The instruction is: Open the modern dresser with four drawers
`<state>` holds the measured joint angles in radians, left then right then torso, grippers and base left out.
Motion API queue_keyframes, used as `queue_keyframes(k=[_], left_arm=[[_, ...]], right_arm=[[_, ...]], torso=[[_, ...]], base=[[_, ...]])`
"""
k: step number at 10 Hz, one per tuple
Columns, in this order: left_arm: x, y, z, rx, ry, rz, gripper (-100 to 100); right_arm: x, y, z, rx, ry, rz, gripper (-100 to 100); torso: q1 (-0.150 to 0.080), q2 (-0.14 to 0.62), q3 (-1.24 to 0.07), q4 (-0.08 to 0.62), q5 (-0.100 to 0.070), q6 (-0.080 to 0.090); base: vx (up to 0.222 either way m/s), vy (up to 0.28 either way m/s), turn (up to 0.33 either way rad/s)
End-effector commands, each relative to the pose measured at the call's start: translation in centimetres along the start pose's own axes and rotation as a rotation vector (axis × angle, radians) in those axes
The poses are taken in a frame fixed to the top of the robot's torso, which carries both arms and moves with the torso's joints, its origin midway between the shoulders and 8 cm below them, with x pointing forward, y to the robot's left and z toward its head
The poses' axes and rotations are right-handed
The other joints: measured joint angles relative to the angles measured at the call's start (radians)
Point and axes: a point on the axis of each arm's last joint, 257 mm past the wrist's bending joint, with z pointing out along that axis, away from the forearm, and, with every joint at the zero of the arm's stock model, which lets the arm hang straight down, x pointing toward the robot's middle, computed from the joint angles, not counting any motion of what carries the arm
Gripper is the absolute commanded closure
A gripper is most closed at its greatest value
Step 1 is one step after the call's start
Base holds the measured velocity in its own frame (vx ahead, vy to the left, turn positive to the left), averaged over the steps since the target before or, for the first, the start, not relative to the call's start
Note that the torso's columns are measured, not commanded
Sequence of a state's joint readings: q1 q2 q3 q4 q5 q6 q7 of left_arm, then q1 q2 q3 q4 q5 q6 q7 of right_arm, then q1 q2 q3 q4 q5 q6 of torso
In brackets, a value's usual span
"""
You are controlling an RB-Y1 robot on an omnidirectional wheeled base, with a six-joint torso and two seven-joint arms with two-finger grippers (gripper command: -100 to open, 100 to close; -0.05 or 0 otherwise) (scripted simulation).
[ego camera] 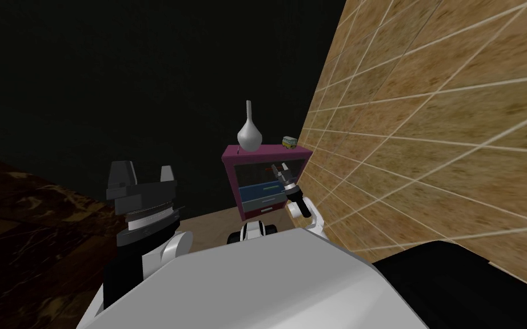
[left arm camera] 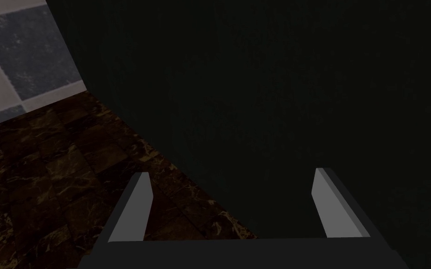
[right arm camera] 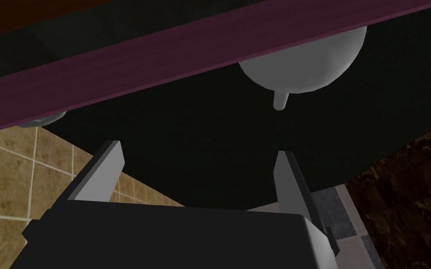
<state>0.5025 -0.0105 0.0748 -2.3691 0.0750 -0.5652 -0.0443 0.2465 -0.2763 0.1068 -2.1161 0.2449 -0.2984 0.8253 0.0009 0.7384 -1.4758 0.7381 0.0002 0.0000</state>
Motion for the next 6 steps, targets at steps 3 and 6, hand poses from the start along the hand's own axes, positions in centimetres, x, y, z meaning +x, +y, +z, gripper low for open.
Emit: queue_keyframes(k=[3, 6], left_arm=[[0.0, 0.0, 0.0, 0.000, 0.000, 0.000, 0], [0.0, 0.0, 0.0, 0.000, 0.000, 0.000, 0]], right_arm=[[2.3, -0.2, 0.9, -0.007, 0.068, -0.204, -100], [3.3, -0.4, 1.2, -0.014, 0.097, -0.313, -100]], torso=[[-0.001, -0.001, 0.000, 0.000, 0.000, 0.000], [-0.003, -0.001, 0.000, 0.000, -0.001, 0.000]], base=[[-0.015, 0.052, -0.034], [-0.015, 0.029, -0.021]])
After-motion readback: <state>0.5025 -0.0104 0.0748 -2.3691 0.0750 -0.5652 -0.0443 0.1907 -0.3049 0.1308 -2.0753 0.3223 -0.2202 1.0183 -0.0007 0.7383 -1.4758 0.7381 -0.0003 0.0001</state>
